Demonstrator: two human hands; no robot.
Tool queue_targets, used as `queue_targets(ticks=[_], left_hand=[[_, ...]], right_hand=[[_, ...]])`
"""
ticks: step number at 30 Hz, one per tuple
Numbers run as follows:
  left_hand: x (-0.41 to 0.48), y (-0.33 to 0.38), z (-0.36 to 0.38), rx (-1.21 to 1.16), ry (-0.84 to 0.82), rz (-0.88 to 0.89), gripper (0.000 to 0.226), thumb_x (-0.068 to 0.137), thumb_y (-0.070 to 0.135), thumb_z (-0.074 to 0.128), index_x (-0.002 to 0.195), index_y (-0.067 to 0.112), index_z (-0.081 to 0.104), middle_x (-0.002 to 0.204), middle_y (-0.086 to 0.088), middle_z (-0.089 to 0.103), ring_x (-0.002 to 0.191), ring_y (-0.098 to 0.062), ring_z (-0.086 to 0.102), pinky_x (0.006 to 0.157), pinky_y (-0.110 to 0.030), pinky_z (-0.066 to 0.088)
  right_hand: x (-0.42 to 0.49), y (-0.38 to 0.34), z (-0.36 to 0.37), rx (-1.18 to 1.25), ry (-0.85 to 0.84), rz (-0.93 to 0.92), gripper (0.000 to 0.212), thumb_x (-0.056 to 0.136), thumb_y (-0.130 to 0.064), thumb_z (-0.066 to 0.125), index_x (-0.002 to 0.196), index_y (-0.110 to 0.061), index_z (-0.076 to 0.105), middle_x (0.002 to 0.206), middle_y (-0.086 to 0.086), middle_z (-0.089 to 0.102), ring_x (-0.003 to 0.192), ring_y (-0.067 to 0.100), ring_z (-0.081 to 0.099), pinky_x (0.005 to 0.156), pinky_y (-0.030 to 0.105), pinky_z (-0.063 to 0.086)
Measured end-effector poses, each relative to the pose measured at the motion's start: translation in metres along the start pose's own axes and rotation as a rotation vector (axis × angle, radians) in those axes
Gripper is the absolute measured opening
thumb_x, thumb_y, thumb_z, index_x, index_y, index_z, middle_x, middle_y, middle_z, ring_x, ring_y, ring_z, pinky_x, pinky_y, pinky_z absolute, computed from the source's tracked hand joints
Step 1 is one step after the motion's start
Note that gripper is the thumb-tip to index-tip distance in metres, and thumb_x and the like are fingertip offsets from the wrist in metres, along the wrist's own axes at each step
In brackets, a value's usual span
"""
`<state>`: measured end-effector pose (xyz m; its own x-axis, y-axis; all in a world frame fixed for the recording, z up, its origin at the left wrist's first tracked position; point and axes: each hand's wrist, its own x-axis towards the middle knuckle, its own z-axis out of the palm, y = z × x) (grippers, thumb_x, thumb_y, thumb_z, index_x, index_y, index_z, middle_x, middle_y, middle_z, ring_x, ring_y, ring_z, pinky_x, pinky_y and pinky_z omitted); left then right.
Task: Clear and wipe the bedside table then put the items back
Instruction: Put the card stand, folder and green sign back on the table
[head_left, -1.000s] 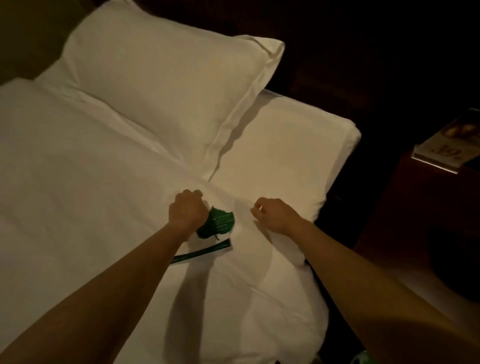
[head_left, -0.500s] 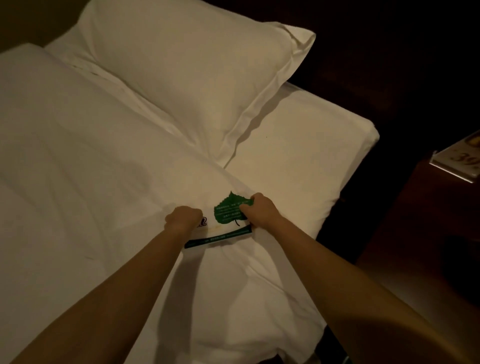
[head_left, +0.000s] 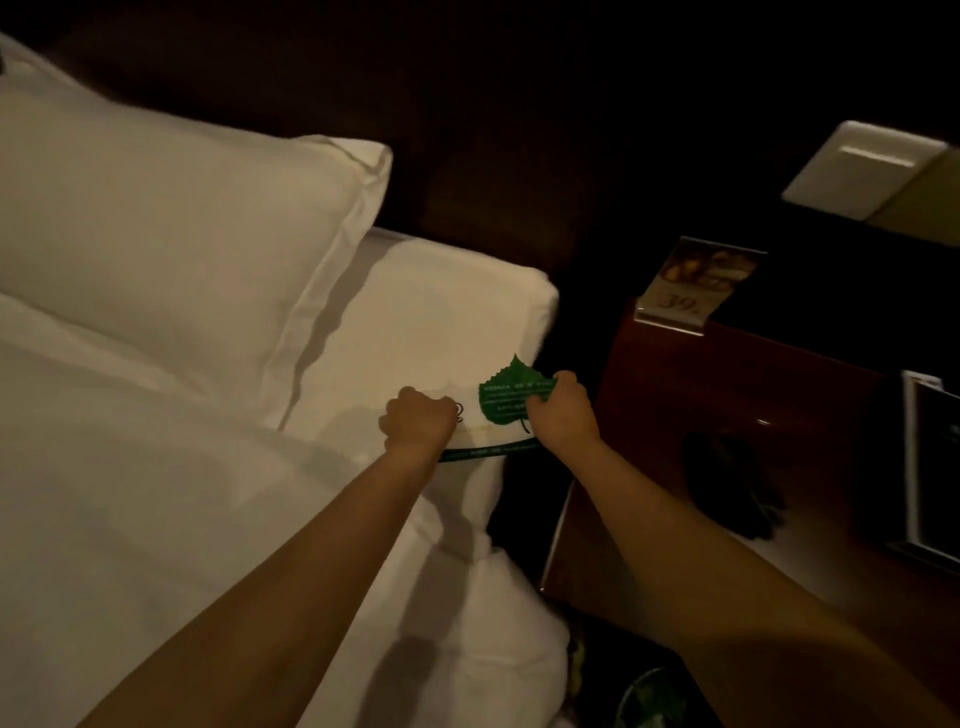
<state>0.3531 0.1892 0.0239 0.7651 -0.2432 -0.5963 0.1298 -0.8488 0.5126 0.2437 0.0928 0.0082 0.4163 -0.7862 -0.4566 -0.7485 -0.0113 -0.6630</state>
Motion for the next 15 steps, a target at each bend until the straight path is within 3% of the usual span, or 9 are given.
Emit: queue_targets(ticks=[5, 10, 15], left_hand=[[-0.031, 0.07, 0.083, 0.024, -0.097, 0.151, 0.055, 0.089, 0.021, 0.053, 0.139, 0.004, 0.037, 0.141, -0.017, 0.045, 0.131, -0.035, 0.041, 0.104, -0.038, 0.039], [-0.059, 0.131, 0.172, -0.001, -0.255, 0.304, 0.051, 0.085, 0.015, 0.053, 0.135, 0.008, 0.045, 0.135, -0.016, 0.053, 0.125, -0.034, 0.049, 0.104, -0.045, 0.044], [-0.077, 0.179, 0.254, -0.004, -0.339, 0.421, 0.049, 0.082, 0.008, 0.053, 0.131, 0.01, 0.05, 0.132, -0.011, 0.057, 0.121, -0.027, 0.055, 0.101, -0.039, 0.047]], right_hand=[[0.022, 0.055, -0.089, 0.045, 0.146, 0.105, 0.048, 0.093, -0.014, 0.046, 0.136, -0.002, 0.029, 0.135, 0.023, 0.038, 0.112, 0.041, 0.051, 0.087, 0.047, 0.048], [0.045, 0.117, -0.166, 0.145, 0.371, 0.215, 0.054, 0.092, -0.012, 0.046, 0.141, -0.005, 0.024, 0.139, 0.023, 0.034, 0.115, 0.042, 0.049, 0.088, 0.043, 0.045], [0.074, 0.176, -0.229, 0.258, 0.489, 0.257, 0.061, 0.093, -0.008, 0.044, 0.147, -0.013, 0.016, 0.14, 0.027, 0.029, 0.115, 0.045, 0.047, 0.084, 0.036, 0.041]])
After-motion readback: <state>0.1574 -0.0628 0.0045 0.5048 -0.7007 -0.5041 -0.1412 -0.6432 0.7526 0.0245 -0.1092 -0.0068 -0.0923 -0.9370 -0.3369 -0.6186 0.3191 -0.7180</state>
